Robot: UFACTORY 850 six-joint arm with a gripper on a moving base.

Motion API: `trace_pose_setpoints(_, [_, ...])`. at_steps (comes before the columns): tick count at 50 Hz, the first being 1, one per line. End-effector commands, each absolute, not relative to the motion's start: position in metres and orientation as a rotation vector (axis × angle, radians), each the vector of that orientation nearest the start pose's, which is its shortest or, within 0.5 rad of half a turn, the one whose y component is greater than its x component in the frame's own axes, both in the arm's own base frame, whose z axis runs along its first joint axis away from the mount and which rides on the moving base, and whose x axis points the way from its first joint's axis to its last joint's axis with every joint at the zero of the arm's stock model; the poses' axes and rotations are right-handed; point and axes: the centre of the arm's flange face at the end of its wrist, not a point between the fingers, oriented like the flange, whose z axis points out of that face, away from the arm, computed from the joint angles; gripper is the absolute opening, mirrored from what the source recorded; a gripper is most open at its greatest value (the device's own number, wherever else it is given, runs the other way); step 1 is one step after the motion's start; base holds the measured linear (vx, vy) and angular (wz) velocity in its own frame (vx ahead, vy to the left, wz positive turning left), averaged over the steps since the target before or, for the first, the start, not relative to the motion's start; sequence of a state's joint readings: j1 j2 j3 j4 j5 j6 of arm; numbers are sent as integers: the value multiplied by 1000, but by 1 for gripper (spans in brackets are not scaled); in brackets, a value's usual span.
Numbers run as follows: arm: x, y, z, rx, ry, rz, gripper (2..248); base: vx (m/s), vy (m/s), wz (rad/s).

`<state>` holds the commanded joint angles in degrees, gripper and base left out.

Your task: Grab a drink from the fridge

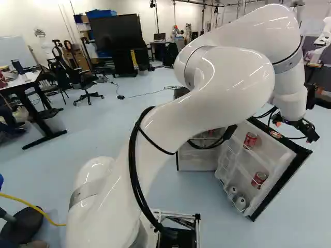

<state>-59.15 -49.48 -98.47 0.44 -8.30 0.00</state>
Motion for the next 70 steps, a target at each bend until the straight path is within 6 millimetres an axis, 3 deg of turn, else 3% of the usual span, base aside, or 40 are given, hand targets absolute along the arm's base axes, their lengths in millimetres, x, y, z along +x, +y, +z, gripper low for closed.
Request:
trace_pose_setpoints(15, [398, -667, 367, -2877, 1646, -1027, 247, 0, 0, 0])
trace_pose_setpoints(70, [383, -658, 363, -2868, 1662, -870, 247, 0, 0, 0])
